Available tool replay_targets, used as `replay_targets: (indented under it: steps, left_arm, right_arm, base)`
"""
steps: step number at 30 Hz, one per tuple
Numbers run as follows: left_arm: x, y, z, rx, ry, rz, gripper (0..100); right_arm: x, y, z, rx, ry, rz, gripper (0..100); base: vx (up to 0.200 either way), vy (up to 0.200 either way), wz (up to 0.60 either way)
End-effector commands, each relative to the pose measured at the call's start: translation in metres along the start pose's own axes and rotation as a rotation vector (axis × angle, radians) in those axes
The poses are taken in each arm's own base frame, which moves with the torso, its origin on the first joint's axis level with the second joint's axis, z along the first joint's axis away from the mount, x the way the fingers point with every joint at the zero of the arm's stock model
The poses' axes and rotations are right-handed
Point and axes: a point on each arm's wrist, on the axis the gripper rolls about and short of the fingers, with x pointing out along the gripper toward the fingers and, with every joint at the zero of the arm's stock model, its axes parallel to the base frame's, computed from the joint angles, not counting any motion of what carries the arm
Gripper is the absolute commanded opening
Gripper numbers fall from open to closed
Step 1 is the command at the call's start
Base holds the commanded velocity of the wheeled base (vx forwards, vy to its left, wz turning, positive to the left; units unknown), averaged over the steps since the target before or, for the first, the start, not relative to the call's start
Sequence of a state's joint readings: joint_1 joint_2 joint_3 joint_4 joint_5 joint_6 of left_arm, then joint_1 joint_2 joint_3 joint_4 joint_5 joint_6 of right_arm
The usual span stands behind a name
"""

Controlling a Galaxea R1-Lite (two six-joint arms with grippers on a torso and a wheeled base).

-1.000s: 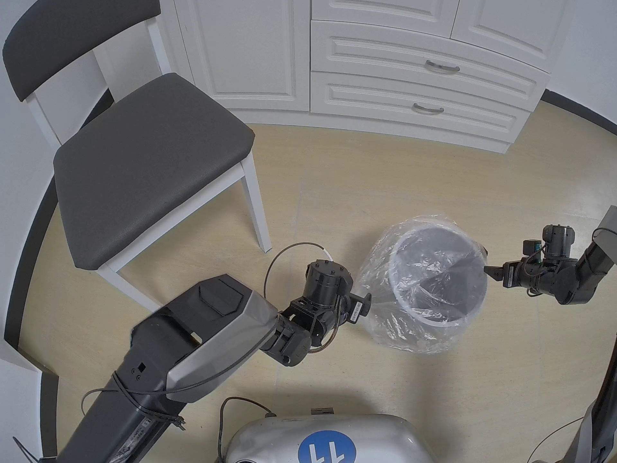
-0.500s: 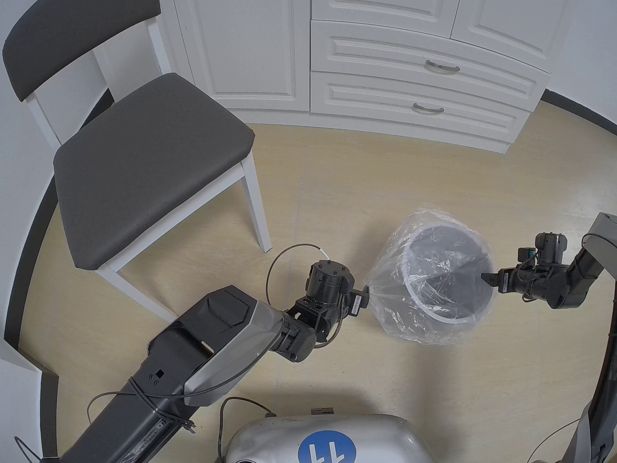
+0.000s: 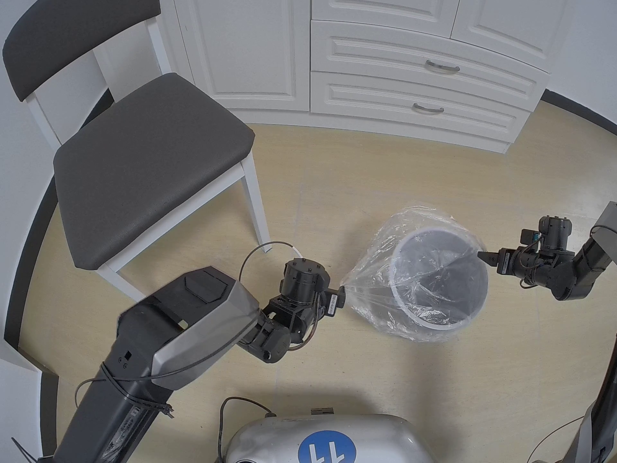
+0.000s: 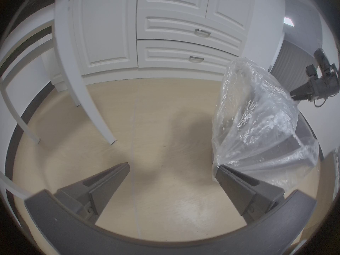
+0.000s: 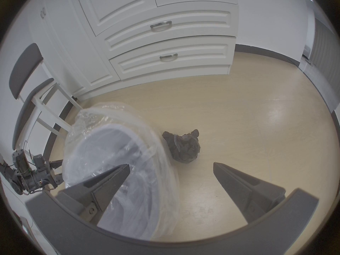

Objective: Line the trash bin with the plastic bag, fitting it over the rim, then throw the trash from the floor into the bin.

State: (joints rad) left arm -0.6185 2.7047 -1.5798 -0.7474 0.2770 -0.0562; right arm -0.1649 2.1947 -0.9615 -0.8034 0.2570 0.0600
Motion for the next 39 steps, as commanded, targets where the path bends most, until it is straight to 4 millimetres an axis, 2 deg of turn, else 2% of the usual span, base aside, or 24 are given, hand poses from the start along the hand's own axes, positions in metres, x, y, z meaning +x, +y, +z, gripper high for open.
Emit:
replay_targets:
  steps: [1, 9, 19, 29, 39]
  left_arm:
    - [-0.027, 0.023, 0.022, -0.022, -0.034, 0.025, 100]
    - [-0.045, 0.035, 0.021, -0.030, -0.052, 0.037, 100]
    - [-0.044, 0.033, 0.016, -0.036, -0.063, 0.033, 100]
    - [-0.040, 0.001, 0.016, -0.093, -0.107, -0.032, 100]
    - [-0.041, 0.000, 0.023, -0.133, -0.125, -0.039, 100]
  right_arm:
    - [-0.009, -0.006, 0.008, -0.017, -0.026, -0.017, 100]
    - [-0.010, -0.022, 0.003, -0.031, -0.015, -0.062, 100]
    - [-0.012, -0.038, -0.009, -0.085, 0.036, -0.097, 100]
    - [-0.005, -0.042, -0.028, -0.105, 0.132, -0.078, 100]
    - [0.014, -0.039, -0.050, -0.088, 0.190, -0.039, 100]
  base:
    - [0.000, 0.000, 0.00]
    - [0.000, 0.000, 0.00]
    - [0.000, 0.000, 0.00]
    - [0.000, 0.000, 0.00]
    - [0.000, 0.000, 0.00]
